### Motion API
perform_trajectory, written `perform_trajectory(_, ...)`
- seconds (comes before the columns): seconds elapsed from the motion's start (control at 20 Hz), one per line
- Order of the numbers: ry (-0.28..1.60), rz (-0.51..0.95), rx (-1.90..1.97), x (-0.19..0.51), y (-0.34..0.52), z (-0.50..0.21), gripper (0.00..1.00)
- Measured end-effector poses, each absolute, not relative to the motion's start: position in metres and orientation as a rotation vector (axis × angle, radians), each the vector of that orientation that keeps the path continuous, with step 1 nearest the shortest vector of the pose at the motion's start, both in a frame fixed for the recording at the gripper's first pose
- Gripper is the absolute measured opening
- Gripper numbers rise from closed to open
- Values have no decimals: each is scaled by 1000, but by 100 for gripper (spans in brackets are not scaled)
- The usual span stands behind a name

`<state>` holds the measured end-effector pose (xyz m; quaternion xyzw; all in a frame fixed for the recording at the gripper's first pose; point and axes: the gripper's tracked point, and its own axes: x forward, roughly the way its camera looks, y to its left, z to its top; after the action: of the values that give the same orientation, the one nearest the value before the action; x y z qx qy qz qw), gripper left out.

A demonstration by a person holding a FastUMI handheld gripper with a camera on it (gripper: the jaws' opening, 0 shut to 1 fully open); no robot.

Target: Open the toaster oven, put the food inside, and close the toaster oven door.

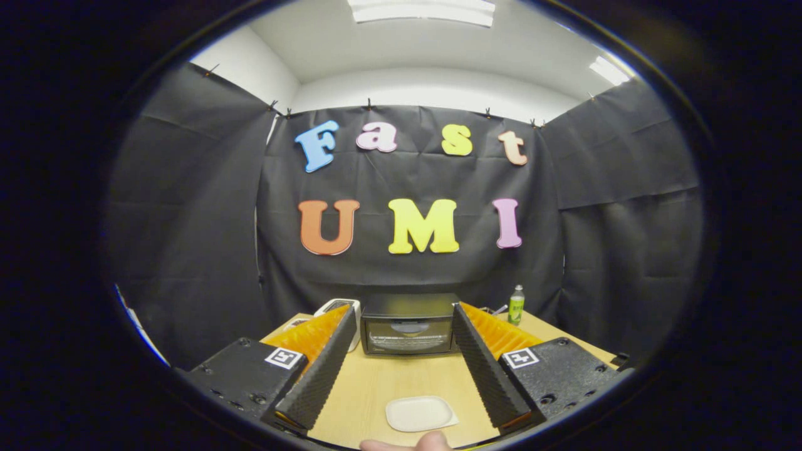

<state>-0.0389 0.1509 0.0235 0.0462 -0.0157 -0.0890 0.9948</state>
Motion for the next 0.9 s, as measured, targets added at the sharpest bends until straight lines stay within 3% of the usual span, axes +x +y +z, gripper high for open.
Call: perform_trajectory(0.9,12,-233,96,-28,141,9,100)
